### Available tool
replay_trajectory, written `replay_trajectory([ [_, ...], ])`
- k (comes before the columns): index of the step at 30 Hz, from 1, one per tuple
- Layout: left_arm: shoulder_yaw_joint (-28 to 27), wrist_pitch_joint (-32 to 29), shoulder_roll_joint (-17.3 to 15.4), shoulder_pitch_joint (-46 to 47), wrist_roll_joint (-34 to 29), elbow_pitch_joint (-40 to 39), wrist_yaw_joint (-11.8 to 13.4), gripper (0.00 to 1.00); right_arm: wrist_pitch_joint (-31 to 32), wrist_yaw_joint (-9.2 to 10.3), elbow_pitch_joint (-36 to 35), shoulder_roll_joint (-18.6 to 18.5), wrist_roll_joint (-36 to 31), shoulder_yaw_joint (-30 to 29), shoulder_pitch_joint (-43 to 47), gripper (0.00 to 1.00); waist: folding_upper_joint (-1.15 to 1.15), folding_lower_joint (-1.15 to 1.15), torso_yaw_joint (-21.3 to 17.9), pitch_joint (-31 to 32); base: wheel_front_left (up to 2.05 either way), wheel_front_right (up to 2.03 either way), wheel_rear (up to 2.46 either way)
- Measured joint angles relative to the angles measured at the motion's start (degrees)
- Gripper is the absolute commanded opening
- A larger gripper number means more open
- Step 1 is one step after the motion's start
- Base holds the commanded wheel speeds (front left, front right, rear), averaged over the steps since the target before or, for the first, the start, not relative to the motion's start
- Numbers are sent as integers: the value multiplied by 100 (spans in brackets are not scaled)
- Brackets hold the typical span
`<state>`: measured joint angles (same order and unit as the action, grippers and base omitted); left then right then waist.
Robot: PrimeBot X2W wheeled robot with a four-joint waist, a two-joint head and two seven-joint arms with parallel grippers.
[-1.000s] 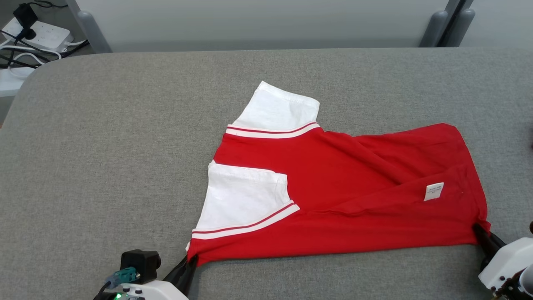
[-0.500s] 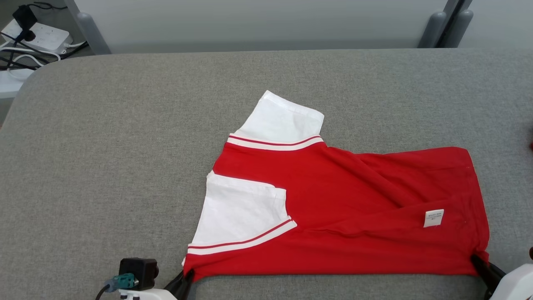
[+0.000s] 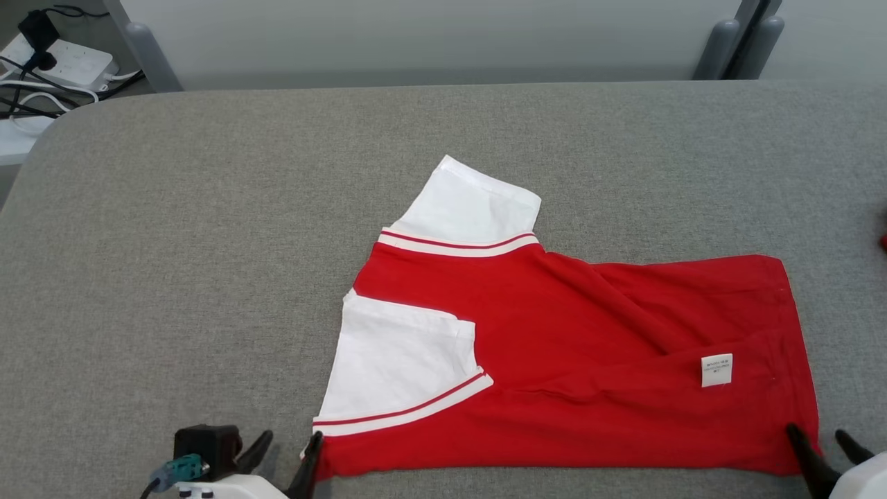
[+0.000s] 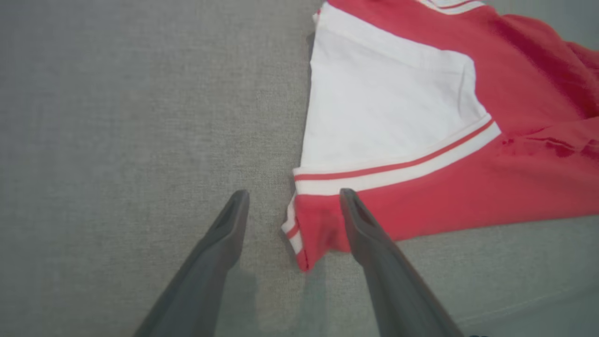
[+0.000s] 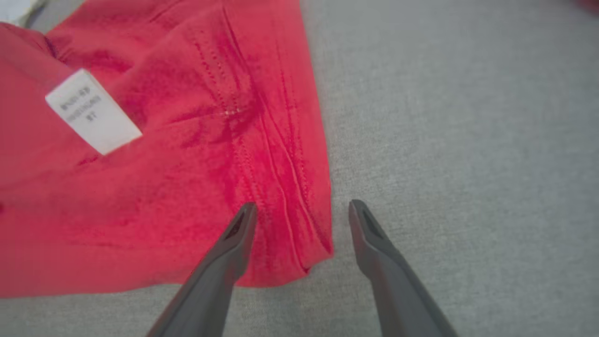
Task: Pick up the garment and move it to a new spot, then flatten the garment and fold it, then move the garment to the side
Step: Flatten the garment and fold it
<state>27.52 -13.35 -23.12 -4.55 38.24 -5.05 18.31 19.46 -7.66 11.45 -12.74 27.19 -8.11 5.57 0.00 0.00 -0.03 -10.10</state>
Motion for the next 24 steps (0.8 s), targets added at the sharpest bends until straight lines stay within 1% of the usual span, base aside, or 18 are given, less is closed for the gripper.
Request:
replay_trajectory([
  [5, -240, 383, -27, 31, -98, -129, 101, 100, -522, 0, -493, 59, -427, -141, -43, 100, 0, 0, 0, 42, 0, 0, 0],
  [9, -335, 731, 23, 158, -231, -148, 120, 100, -1134, 0, -603, 110, -702, -99, -194, 100, 0, 0, -2, 105, 0, 0, 0],
  [13, -426, 1147, 115, 359, -293, -124, 116, 100, -1742, 0, -639, 124, -832, 115, -486, 100, 0, 0, -10, 181, 0, 0, 0],
  [15, -499, 1426, 247, 432, -293, -83, 114, 100, -2084, 0, -636, 116, -866, 297, -602, 100, 0, 0, -10, 234, 0, 0, 0],
  [19, -563, 1916, 431, 524, -294, 18, 68, 100, -2654, 0, -534, 38, -867, 606, -699, 100, 0, 0, -15, 332, 0, 0, 0],
  [23, -605, 2416, 570, 524, -296, 100, -145, 100, -3089, 1, -414, -27, -856, 834, -733, 100, 0, 0, -22, 443, 0, 0, 0],
  [24, -613, 2495, 597, 524, -301, 151, -163, 100, -3159, 1, -380, -40, -856, 872, -737, 100, 0, 0, -23, 472, 0, 0, 0],
])
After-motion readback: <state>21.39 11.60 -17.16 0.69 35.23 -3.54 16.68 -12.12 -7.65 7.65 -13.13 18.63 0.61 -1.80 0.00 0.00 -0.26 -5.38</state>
